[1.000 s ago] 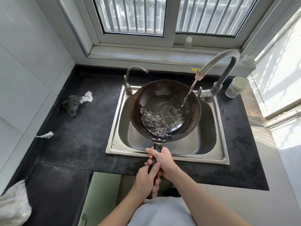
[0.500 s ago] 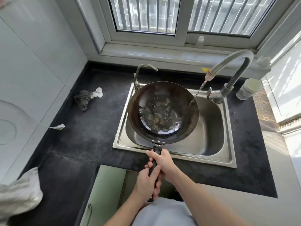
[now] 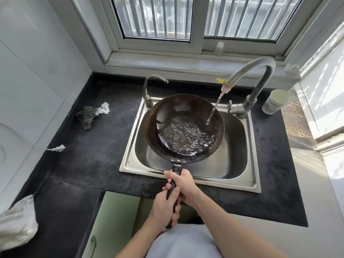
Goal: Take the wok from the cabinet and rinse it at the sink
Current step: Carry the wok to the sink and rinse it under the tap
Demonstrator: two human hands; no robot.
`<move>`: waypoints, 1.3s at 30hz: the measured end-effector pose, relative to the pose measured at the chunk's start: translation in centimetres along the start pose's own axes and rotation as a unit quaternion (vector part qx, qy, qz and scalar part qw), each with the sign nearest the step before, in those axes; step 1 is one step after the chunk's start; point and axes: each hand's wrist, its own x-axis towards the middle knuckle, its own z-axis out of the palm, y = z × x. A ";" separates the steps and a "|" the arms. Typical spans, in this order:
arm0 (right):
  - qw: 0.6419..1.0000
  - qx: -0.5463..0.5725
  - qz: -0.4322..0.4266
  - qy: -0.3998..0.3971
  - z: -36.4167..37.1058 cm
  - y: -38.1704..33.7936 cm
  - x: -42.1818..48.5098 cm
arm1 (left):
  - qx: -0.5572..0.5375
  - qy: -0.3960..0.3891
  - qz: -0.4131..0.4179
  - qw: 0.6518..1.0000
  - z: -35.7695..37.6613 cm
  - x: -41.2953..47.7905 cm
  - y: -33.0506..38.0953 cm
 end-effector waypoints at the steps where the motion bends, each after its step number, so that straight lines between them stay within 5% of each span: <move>1: 1.000 0.000 -0.001 -0.007 0.2 -0.1 0.1 | 0.000 0.007 0.003 1.000 -0.1 -0.1 0.1; 39: 0.997 0.041 -0.014 -0.058 0.7 1.0 1.5 | 0.130 0.076 0.045 0.988 -1.3 0.3 -0.1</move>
